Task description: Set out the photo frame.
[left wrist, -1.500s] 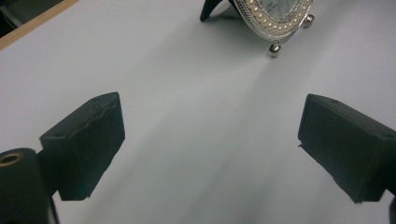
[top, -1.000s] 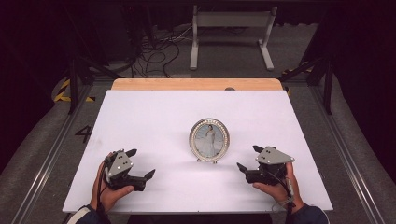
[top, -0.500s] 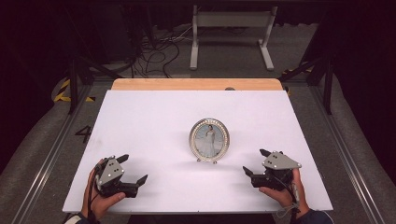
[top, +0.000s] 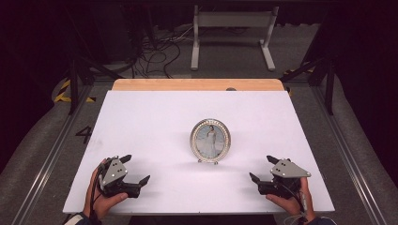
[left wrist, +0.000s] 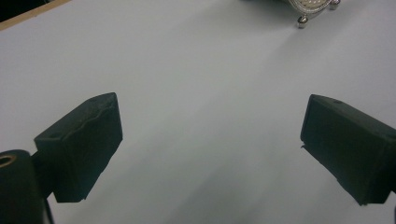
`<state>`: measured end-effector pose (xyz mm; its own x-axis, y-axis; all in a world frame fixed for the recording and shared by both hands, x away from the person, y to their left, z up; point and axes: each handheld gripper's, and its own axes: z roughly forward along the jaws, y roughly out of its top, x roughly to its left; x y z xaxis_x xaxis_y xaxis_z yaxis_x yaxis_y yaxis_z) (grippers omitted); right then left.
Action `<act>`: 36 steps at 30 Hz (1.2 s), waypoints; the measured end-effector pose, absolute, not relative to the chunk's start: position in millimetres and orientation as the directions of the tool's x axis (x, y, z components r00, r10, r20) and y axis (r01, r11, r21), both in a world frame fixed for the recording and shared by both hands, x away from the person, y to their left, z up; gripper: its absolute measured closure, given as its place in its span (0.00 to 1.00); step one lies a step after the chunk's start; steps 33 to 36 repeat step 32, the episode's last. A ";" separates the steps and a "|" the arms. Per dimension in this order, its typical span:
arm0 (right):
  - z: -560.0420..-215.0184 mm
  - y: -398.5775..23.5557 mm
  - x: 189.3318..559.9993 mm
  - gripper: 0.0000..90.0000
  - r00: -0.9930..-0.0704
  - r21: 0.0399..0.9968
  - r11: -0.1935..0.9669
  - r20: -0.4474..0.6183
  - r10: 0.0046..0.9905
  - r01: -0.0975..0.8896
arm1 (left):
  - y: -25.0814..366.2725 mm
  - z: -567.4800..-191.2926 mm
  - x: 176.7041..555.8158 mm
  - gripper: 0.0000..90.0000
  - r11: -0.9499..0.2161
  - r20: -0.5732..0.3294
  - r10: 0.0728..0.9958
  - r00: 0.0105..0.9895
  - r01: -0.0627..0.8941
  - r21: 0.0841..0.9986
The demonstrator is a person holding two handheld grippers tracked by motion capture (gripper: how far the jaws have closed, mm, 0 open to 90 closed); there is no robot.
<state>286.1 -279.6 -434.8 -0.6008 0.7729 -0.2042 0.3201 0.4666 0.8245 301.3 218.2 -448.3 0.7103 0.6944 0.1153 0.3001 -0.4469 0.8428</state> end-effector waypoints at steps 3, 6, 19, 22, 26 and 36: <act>-435.3 -278.5 285.7 0.18 -0.606 0.824 0.474 -0.212 0.767 0.311 | 217.6 -449.4 302.7 0.07 -0.454 0.115 0.691 0.714 0.304 0.838; -435.9 -278.6 285.9 0.18 -0.605 0.821 0.479 -0.218 0.766 0.310 | 216.9 -450.5 304.7 0.07 -0.463 0.120 0.687 0.716 0.304 0.833; -439.3 -276.6 287.1 0.18 -0.606 0.819 0.479 -0.214 0.766 0.317 | 219.4 -450.3 306.3 0.07 -0.449 0.122 0.709 0.695 0.310 0.838; -439.7 -276.2 287.1 0.18 -0.610 0.818 0.482 -0.214 0.763 0.315 | 219.8 -450.1 306.8 0.07 -0.446 0.121 0.710 0.694 0.310 0.840; -440.8 -275.8 287.5 0.18 -0.608 0.815 0.485 -0.218 0.763 0.317 | 219.8 -450.7 307.1 0.08 -0.450 0.119 0.704 0.700 0.311 0.837; -441.7 -276.0 288.1 0.18 -0.606 0.816 0.482 -0.216 0.766 0.319 | 219.5 -451.3 307.4 0.08 -0.464 0.124 0.697 0.706 0.313 0.829</act>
